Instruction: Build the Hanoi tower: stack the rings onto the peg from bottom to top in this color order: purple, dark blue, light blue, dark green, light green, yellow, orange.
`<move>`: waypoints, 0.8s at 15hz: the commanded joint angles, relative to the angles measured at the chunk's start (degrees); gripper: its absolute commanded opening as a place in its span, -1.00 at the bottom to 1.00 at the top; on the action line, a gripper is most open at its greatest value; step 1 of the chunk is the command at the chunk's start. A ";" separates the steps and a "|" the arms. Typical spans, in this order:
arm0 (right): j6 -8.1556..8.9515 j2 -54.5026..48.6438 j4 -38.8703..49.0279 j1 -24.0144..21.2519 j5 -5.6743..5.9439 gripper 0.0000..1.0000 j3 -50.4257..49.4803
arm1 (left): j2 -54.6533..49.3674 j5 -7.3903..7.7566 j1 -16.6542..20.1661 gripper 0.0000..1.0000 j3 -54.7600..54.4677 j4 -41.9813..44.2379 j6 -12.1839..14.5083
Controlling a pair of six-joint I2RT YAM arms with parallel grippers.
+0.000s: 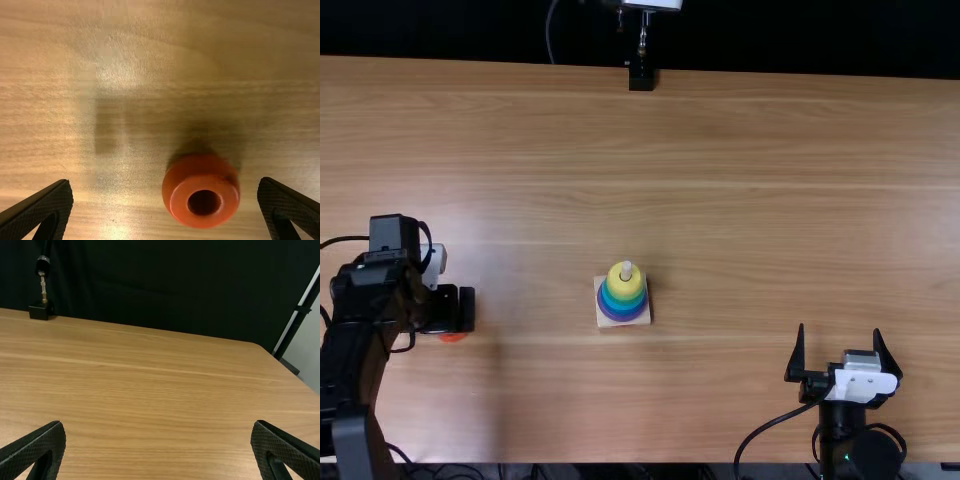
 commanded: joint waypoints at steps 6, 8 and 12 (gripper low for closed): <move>-0.13 -0.43 -0.94 -0.26 -0.18 1.00 -0.68 | 2.48 -0.29 -0.32 1.00 1.19 -0.38 0.85; -0.13 -0.43 -0.94 -0.26 -0.18 1.00 -0.68 | 3.27 -0.29 -0.32 1.00 1.01 -0.38 0.85; -0.13 -0.43 -0.94 -0.26 -0.18 1.00 -0.68 | 4.24 -0.29 -0.32 1.00 1.10 -0.38 0.85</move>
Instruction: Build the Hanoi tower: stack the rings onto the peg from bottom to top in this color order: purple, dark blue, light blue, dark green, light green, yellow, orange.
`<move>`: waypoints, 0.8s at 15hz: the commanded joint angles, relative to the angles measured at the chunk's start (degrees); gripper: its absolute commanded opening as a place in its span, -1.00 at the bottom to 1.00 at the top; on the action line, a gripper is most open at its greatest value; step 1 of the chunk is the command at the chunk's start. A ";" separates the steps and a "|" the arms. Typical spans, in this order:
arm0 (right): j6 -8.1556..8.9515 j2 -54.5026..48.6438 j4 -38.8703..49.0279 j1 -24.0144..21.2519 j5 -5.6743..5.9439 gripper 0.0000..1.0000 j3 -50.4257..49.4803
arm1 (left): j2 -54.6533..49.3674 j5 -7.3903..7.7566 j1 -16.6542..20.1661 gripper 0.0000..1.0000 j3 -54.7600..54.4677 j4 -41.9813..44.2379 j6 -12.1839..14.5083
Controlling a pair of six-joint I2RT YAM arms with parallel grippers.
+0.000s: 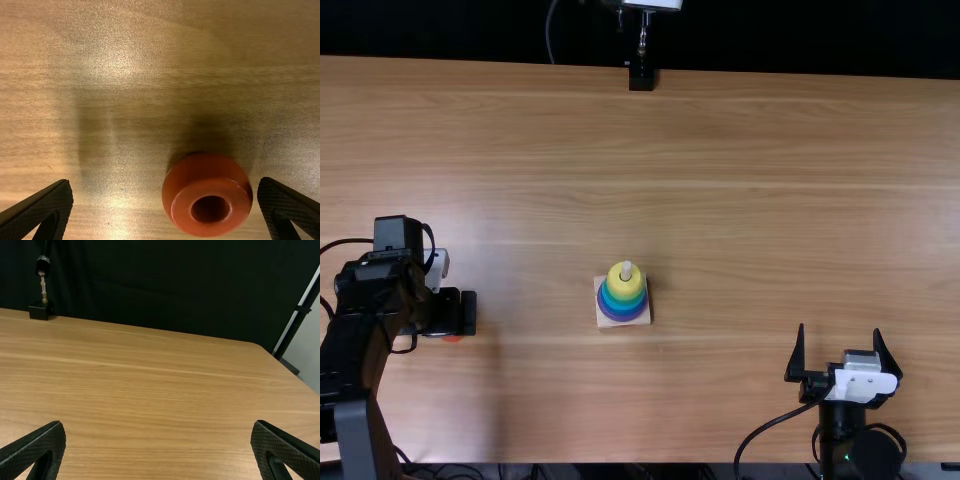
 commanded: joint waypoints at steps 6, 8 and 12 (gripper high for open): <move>-0.11 -0.40 -0.94 -0.26 -0.16 1.00 -0.68 | 3.46 -0.11 -0.30 1.00 1.54 -2.99 0.93; -0.11 -0.40 -0.94 -0.26 -0.16 1.00 -0.68 | 3.55 -0.01 -0.30 1.00 1.71 -5.31 1.04; -0.11 -0.40 -0.94 -0.26 -0.16 1.00 -0.68 | 3.55 0.73 -0.30 1.00 1.71 -5.10 1.14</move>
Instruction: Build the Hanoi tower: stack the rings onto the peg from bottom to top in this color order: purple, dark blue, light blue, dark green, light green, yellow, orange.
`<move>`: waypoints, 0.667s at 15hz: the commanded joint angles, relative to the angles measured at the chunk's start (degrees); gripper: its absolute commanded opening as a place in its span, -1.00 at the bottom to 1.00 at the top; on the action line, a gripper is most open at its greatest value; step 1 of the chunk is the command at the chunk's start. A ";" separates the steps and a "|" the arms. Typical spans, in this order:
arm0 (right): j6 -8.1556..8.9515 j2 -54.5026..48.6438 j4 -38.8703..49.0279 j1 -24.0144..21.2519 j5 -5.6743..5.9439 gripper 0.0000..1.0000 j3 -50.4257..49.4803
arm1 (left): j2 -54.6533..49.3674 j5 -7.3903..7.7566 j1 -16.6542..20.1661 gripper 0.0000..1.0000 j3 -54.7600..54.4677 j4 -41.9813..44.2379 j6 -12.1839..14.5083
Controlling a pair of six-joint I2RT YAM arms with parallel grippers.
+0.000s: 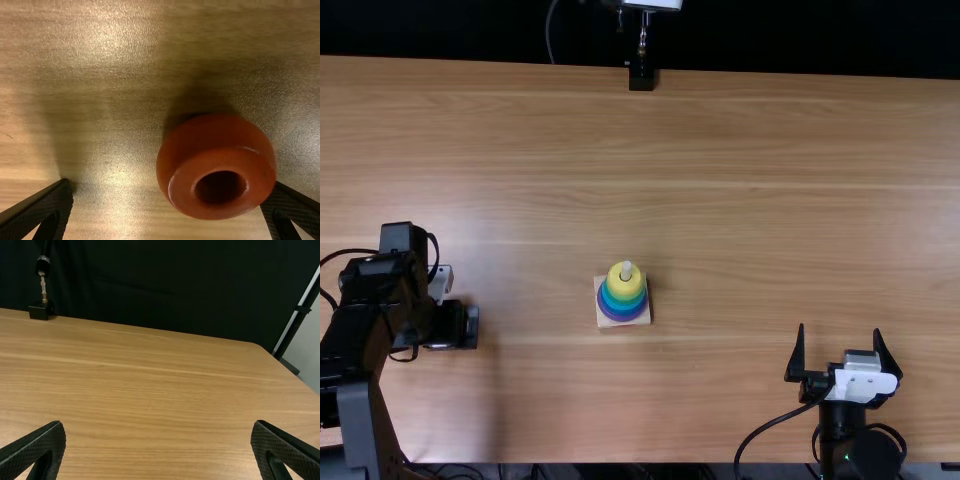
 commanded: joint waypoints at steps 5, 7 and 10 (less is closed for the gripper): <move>-0.26 -0.43 -0.94 -0.24 -0.18 1.00 -0.68 | 0.92 0.43 -0.39 1.00 3.12 0.11 0.90; -0.15 -0.43 -0.94 -0.24 -0.18 1.00 -0.68 | 0.84 -0.09 -0.47 1.00 4.09 0.00 0.90; -0.15 -0.43 -0.94 -0.24 -0.18 1.00 -0.68 | 0.75 -0.09 -0.74 1.00 4.00 0.00 0.90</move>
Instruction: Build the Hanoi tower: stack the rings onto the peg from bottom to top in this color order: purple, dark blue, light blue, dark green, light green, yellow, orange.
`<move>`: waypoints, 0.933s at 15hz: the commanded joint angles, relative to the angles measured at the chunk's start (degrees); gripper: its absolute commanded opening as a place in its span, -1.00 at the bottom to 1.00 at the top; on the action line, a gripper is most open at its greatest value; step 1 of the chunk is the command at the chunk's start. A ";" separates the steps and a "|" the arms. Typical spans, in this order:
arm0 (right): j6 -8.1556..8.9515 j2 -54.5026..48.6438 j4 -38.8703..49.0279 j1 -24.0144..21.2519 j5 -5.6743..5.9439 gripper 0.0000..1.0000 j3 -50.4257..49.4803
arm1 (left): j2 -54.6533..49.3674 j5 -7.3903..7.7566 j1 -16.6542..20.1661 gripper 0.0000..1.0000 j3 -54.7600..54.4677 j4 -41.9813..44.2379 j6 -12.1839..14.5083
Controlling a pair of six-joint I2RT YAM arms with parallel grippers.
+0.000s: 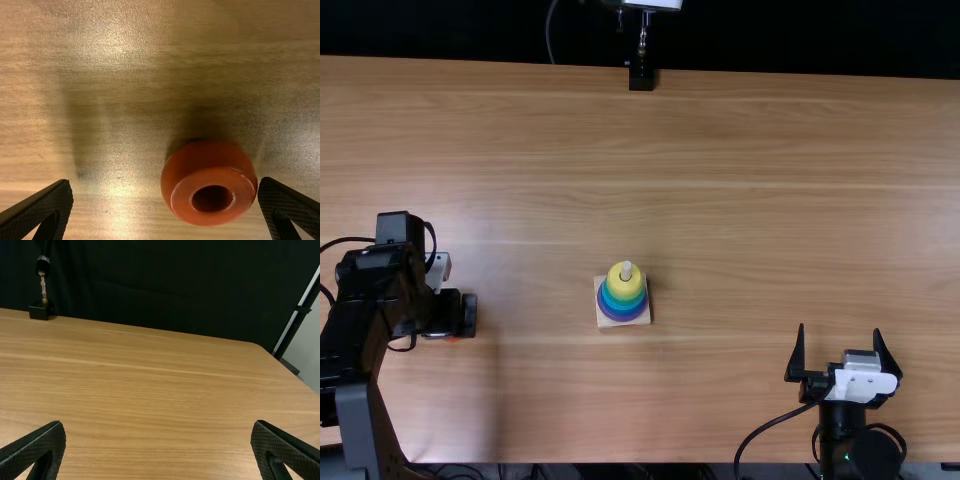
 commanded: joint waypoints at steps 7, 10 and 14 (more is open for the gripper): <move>-0.13 -0.40 -0.92 -0.24 -0.18 1.00 -0.68 | 0.57 0.01 -0.83 -0.10 0.65 0.27 0.55; -0.13 -0.40 -0.92 -0.24 -0.18 1.00 -0.68 | 0.57 -0.09 -0.83 -0.13 0.65 0.16 0.45; -0.23 -0.40 -0.92 -0.24 -0.18 1.00 -0.68 | 0.66 -0.09 -0.83 -0.58 1.09 0.27 0.03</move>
